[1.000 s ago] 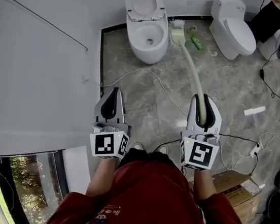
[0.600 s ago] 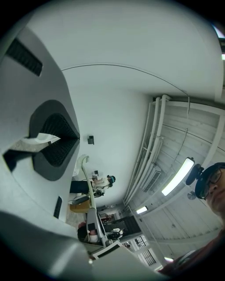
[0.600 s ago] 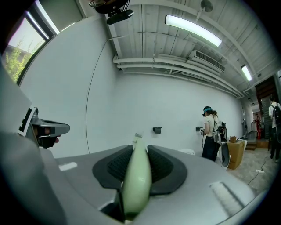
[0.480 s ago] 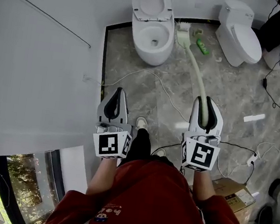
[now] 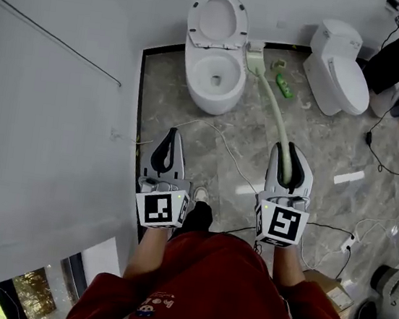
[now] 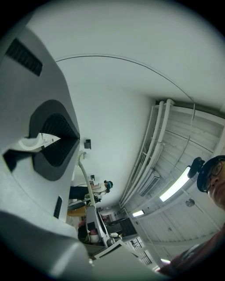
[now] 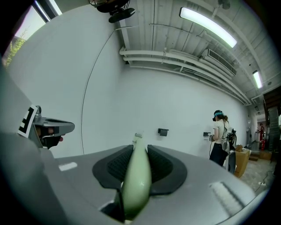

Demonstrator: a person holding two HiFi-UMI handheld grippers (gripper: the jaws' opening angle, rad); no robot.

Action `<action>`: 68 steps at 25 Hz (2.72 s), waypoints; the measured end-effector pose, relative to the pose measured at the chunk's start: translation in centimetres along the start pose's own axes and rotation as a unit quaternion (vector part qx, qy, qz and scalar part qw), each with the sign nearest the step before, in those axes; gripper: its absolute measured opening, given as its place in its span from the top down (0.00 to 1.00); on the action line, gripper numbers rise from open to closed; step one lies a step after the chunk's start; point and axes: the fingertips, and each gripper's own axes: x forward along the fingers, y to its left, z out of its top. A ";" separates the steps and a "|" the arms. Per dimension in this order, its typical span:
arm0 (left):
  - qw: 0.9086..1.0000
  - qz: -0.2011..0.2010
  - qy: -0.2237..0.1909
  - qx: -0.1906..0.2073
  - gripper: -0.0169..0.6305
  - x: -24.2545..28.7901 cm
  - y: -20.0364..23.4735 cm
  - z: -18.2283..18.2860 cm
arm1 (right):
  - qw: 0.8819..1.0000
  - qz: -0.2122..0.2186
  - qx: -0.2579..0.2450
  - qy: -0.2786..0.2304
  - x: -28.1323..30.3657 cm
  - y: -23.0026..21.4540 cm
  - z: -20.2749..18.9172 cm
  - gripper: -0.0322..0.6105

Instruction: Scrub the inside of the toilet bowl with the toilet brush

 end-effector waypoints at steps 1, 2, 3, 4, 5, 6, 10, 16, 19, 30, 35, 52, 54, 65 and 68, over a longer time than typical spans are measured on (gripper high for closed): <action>1.000 -0.002 -0.002 0.002 0.96 1.3 1.0 0.1 | 1.000 -0.001 -0.002 0.000 1.5 0.5 0.3 0.78; 1.000 -0.003 -0.005 0.005 0.96 2.5 2.1 0.2 | 1.000 0.000 -0.006 -0.001 3.0 1.1 0.7 0.78; 1.000 -0.004 -0.007 0.006 0.96 3.7 3.1 0.2 | 1.000 0.001 -0.012 -0.001 4.3 1.7 1.0 0.78; 1.000 -0.006 -0.010 0.007 0.96 4.8 4.1 0.3 | 1.000 0.003 -0.020 -0.001 5.6 2.3 1.3 0.78; 1.000 -0.010 -0.013 0.008 0.96 5.8 4.9 0.4 | 1.000 0.004 -0.027 -0.001 6.6 2.8 1.5 0.78; 1.000 -0.014 -0.015 0.008 0.96 6.6 5.6 0.4 | 0.999 0.003 -0.033 0.000 7.5 3.3 1.7 0.78; 1.000 -0.016 -0.014 0.009 0.96 9.7 8.0 0.2 | 1.000 -0.002 -0.027 -0.001 10.7 4.4 2.0 0.78; 1.000 -0.014 -0.006 0.004 0.96 14.3 9.4 -0.9 | 1.000 -0.003 -0.025 0.009 15.8 3.7 0.9 0.78; 1.000 -0.010 0.003 0.007 0.96 17.6 9.7 -1.7 | 1.000 -0.002 -0.016 0.017 19.2 2.8 -0.2 0.78; 1.000 0.005 0.013 0.011 0.96 34.6 9.4 -5.2 | 0.998 0.035 0.011 0.053 35.9 -1.7 -4.2 0.78; 0.999 0.002 0.026 0.021 0.96 40.9 8.9 -8.1 | 0.993 0.063 0.022 0.094 42.4 -2.8 -8.7 0.78; 0.992 -0.034 0.122 -0.011 0.96 46.3 10.8 -29.1 | 0.961 0.097 -0.007 0.260 48.8 2.7 -32.1 0.78; 0.990 -0.049 0.134 -0.015 0.96 46.1 10.8 -32.6 | 0.953 0.095 -0.006 0.288 48.7 4.2 -36.4 0.78; 0.973 -0.072 0.215 -0.045 0.96 43.1 12.0 -47.4 | 0.906 0.107 -0.012 0.408 45.3 12.6 -51.5 0.78; 0.970 -0.076 0.226 -0.047 0.96 42.7 12.4 -48.5 | 0.905 0.104 -0.009 0.412 45.4 13.7 -51.7 0.78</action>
